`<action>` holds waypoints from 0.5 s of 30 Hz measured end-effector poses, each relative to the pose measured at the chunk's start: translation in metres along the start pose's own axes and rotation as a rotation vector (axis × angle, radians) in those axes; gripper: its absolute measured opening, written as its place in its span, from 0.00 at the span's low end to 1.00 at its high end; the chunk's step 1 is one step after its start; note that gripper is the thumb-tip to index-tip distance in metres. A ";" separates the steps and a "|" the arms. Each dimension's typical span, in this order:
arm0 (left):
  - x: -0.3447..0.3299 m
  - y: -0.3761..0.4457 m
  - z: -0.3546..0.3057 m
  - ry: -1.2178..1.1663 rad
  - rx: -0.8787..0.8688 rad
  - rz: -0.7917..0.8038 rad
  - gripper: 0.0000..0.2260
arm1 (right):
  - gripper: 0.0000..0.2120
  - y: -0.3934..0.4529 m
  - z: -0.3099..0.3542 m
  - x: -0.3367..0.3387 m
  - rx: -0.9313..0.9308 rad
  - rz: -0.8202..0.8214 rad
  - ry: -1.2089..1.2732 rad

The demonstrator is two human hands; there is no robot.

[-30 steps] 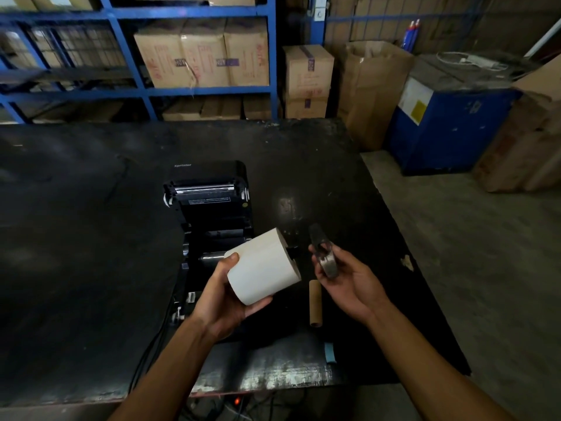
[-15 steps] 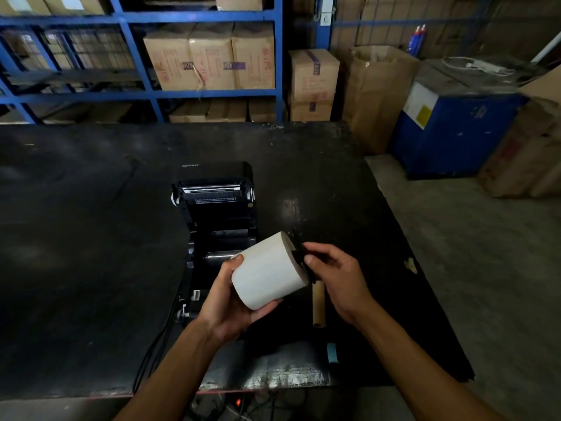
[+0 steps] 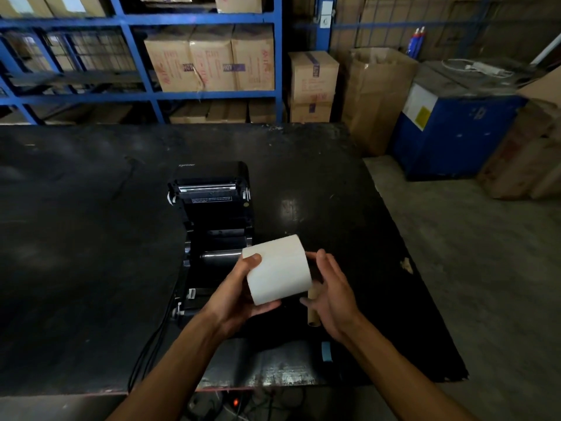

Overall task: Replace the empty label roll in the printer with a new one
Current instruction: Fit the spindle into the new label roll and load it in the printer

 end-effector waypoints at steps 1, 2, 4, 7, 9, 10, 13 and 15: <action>-0.006 -0.001 -0.003 0.058 -0.024 0.005 0.25 | 0.26 -0.002 -0.003 0.000 -0.020 -0.006 0.071; -0.013 -0.002 -0.006 0.119 -0.049 0.016 0.24 | 0.26 -0.003 -0.004 0.000 -0.027 -0.025 0.138; -0.028 -0.004 -0.011 0.222 -0.082 0.016 0.24 | 0.22 -0.004 -0.003 0.005 -0.020 -0.102 0.238; -0.049 -0.003 -0.017 0.330 -0.087 -0.009 0.27 | 0.24 0.000 -0.003 0.018 -0.039 -0.184 0.311; -0.065 -0.001 -0.020 0.408 -0.077 0.002 0.27 | 0.25 0.003 -0.002 0.028 -0.066 -0.181 0.371; -0.072 0.000 -0.021 0.446 -0.067 0.011 0.26 | 0.25 0.005 -0.001 0.034 -0.077 -0.178 0.398; -0.091 0.001 -0.031 0.558 -0.046 0.094 0.17 | 0.28 0.009 0.005 0.049 -0.110 -0.152 0.503; -0.095 0.002 -0.038 0.551 -0.022 0.125 0.20 | 0.28 0.013 0.012 0.060 -0.118 -0.130 0.591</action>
Point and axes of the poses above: each hand's wrist, its own y-axis towards the middle knuckle, its own x-axis out of the back of the hand, z = x × y, the point moved 7 cm from there along y, towards the middle knuckle, and after that the axes turned 1 degree about -y, right-handed, at the moved point
